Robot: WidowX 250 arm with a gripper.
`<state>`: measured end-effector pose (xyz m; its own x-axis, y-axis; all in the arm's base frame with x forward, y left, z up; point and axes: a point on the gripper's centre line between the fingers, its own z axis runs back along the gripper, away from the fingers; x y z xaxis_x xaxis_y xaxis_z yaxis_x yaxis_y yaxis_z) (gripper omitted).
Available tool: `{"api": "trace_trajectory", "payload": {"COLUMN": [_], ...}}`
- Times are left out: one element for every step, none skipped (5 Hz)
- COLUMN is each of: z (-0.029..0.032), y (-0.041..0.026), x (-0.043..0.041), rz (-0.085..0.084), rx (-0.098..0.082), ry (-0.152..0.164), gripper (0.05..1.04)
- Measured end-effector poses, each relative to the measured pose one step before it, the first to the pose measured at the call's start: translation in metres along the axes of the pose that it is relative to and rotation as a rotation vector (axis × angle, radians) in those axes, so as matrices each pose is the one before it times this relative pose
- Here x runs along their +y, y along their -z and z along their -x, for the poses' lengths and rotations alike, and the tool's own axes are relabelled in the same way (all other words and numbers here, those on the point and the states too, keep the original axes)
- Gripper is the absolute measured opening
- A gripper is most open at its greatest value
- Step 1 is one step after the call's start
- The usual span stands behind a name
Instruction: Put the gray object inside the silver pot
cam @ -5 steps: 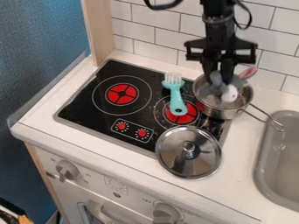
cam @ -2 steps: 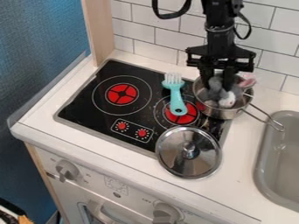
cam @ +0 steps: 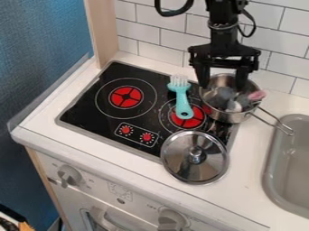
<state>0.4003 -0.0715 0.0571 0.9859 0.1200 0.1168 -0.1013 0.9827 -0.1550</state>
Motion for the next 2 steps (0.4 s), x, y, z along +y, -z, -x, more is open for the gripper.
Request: {"api": "trace_trajectory", "payload": {"z": [-0.00030, -0.00643], "y": [-0.01753, -0.02822], "x": [-0.00431, 0.00399], "rz": [0.0246, 0.0344], "rx": [-0.0176, -0.0556], "ry": [0.0116, -0.0132], "gripper": [1.005, 1.001]}}
